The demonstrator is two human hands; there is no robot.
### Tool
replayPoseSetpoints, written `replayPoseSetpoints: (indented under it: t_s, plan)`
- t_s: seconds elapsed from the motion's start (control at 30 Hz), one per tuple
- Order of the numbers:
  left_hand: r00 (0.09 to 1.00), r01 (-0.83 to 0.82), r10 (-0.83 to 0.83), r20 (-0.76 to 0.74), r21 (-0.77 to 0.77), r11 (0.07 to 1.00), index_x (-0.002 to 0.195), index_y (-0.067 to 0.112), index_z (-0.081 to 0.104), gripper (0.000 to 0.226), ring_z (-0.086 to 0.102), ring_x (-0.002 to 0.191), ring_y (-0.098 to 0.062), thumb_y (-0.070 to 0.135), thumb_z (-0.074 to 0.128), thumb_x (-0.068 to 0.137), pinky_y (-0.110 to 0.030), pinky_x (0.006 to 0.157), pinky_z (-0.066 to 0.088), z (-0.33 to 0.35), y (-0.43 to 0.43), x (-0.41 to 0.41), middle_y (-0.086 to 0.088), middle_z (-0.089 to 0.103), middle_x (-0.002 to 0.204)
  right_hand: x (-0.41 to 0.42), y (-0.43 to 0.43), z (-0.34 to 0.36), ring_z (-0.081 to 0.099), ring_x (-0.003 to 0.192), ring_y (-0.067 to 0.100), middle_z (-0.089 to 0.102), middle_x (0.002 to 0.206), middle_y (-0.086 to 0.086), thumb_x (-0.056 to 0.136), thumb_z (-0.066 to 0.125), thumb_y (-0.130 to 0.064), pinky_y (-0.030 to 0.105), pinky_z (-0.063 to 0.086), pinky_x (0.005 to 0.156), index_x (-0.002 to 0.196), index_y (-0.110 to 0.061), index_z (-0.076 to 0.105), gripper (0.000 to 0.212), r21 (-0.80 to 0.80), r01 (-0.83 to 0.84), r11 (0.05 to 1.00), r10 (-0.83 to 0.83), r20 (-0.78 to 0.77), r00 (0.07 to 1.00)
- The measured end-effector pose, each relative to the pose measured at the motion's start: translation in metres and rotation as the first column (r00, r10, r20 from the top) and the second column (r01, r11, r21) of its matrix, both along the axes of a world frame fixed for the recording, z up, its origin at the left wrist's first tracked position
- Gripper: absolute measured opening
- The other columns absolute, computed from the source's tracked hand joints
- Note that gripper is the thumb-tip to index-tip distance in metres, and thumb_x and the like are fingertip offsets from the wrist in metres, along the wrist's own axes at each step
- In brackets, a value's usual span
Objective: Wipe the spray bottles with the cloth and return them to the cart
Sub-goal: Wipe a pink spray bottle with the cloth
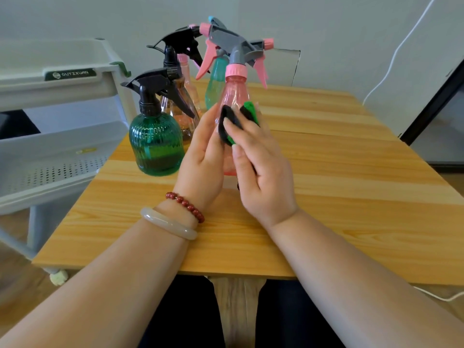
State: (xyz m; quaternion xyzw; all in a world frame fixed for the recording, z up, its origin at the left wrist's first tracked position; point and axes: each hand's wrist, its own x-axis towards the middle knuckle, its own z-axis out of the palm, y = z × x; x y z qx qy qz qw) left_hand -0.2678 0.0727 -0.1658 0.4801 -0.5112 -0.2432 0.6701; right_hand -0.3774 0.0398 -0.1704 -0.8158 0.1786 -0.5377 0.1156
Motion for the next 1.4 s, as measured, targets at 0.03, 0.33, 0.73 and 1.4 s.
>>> replayPoseSetpoints:
  t_s: [0.03,0.33,0.73,1.4]
  plan:
    - [1.0,0.008,-0.008,-0.002,0.009,1.0,0.142,0.031,0.044,0.04,0.048,0.133,-0.007,0.029,0.038,0.102,-0.044,0.113,0.039,0.0,0.0,0.0,0.008,0.053,0.142,0.002,-0.001,0.0,0.034,0.141,0.022,0.048,0.142,0.011,0.1,0.044,-0.006,0.038,0.032,0.117,0.132,0.003,0.055,0.035,0.019,0.018,1.0,-0.018,0.023,1.0]
    - [0.998,-0.005,0.003,0.071,0.023,1.0,0.149,0.02,0.038,0.047,0.047,0.131,-0.002,0.034,0.039,0.104,-0.03,0.11,0.041,0.0,0.002,-0.002,0.007,0.051,0.143,-0.001,-0.001,0.002,0.033,0.139,0.015,0.035,0.149,0.016,0.094,0.055,-0.025,0.009,0.027,0.108,0.124,-0.003,0.059,0.038,0.388,0.132,0.912,-0.218,0.187,0.958]
    - [0.996,-0.039,0.039,0.079,-0.004,0.999,0.147,0.02,0.04,0.042,0.042,0.131,0.006,0.026,0.037,0.106,-0.017,0.11,0.036,0.002,0.002,-0.004,0.012,0.048,0.143,0.0,-0.005,0.003,0.043,0.132,0.0,0.051,0.139,-0.005,0.104,0.045,-0.016,0.013,0.034,0.109,0.137,-0.008,0.054,0.036,0.416,0.083,0.905,-0.18,0.199,0.963]
    - [0.997,-0.014,0.013,-0.074,-0.008,1.0,0.132,0.042,0.049,0.041,0.048,0.134,-0.014,0.053,0.039,0.094,-0.047,0.112,0.038,0.0,0.0,-0.001,0.005,0.055,0.141,0.001,-0.002,0.002,0.037,0.142,0.013,0.045,0.149,0.008,0.104,0.042,-0.018,0.027,0.03,0.118,0.141,-0.01,0.049,0.038,0.395,0.026,0.918,-0.107,0.183,0.977]
